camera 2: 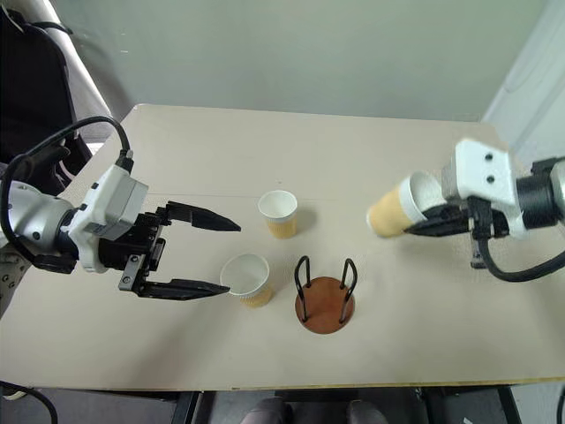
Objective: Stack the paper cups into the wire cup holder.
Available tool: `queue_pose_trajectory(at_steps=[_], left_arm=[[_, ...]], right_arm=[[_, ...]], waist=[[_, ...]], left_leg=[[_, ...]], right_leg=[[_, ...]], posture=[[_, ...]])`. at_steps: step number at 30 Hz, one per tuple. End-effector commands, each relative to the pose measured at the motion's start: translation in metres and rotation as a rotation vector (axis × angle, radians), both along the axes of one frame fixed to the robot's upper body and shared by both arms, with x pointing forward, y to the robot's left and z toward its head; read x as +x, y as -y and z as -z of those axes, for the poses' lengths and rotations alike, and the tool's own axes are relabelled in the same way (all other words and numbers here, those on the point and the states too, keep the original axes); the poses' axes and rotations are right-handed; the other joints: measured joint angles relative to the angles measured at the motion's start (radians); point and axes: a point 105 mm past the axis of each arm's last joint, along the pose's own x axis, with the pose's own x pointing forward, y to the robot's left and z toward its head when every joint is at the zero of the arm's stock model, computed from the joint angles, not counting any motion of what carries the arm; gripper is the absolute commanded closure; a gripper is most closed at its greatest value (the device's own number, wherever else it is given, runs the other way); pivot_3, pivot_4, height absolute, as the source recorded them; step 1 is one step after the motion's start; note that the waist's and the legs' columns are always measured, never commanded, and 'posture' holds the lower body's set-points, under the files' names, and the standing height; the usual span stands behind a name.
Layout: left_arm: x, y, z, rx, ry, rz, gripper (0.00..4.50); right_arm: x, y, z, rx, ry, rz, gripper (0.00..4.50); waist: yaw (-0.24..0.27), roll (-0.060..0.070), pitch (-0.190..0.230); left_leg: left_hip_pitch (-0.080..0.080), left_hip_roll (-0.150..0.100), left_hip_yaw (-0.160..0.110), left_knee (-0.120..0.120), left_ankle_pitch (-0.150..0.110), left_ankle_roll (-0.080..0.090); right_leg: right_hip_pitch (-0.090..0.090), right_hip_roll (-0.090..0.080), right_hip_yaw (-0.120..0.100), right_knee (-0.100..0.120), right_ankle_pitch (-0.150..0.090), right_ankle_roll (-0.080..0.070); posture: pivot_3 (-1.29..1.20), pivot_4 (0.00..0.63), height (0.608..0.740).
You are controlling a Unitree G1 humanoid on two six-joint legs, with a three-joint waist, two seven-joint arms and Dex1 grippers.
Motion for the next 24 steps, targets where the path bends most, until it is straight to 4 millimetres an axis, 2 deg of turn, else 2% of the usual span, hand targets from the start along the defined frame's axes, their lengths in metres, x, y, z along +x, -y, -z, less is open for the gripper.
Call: queue_pose_trajectory(at_steps=[1,2,6,10,19,24], left_arm=[[-0.002,0.002,-0.006,0.008,0.043,0.004,0.00],[-0.001,0.002,-0.006,0.008,0.043,0.004,0.00],[0.002,-0.002,0.006,0.055,0.021,-0.021,0.00],[0.001,-0.004,0.009,0.059,0.012,-0.028,0.00],[0.000,-0.007,0.012,0.064,0.006,-0.050,0.00],[-0.001,-0.008,0.013,0.066,0.008,-0.061,0.00]], right_arm=[[-0.011,-0.021,-0.006,0.051,-0.033,-0.099,4.46],[-0.013,-0.025,-0.004,0.050,-0.043,-0.119,4.46],[-0.022,-0.048,0.024,-0.007,-0.130,-0.207,4.46],[-0.021,-0.050,0.036,-0.072,-0.120,-0.226,4.46],[-0.025,-0.056,0.050,-0.123,-0.129,-0.306,4.46],[-0.018,-0.055,0.054,-0.157,-0.086,-0.300,4.46]], waist=[[0.000,0.000,0.000],[0.001,0.000,0.000],[-0.002,0.000,0.000],[-0.002,0.001,0.001],[-0.002,0.001,0.001],[-0.002,0.001,0.001]], left_leg=[[0.000,0.000,0.000,0.000,0.000,0.000],[-0.001,0.000,0.000,0.000,0.000,0.000],[-0.001,0.000,0.000,0.000,0.000,0.000],[-0.002,0.000,0.000,0.000,0.000,0.000],[-0.003,0.000,0.000,0.000,0.000,0.000],[-0.003,0.000,0.000,0.000,0.000,0.000]], right_leg=[[0.000,0.000,0.000,0.000,0.000,0.000],[-0.001,0.000,0.000,0.000,0.000,0.000],[-0.001,0.000,0.000,0.000,0.000,0.000],[-0.002,0.000,0.000,0.000,0.000,0.000],[-0.002,-0.001,0.000,0.000,0.000,0.000],[-0.002,-0.001,0.000,-0.001,0.000,0.000]], posture=[[0.00,0.150,0.740],[0.00,0.150,0.740],[0.00,0.150,0.740],[0.00,0.150,0.740],[0.00,0.150,0.740],[0.00,0.150,0.740]])
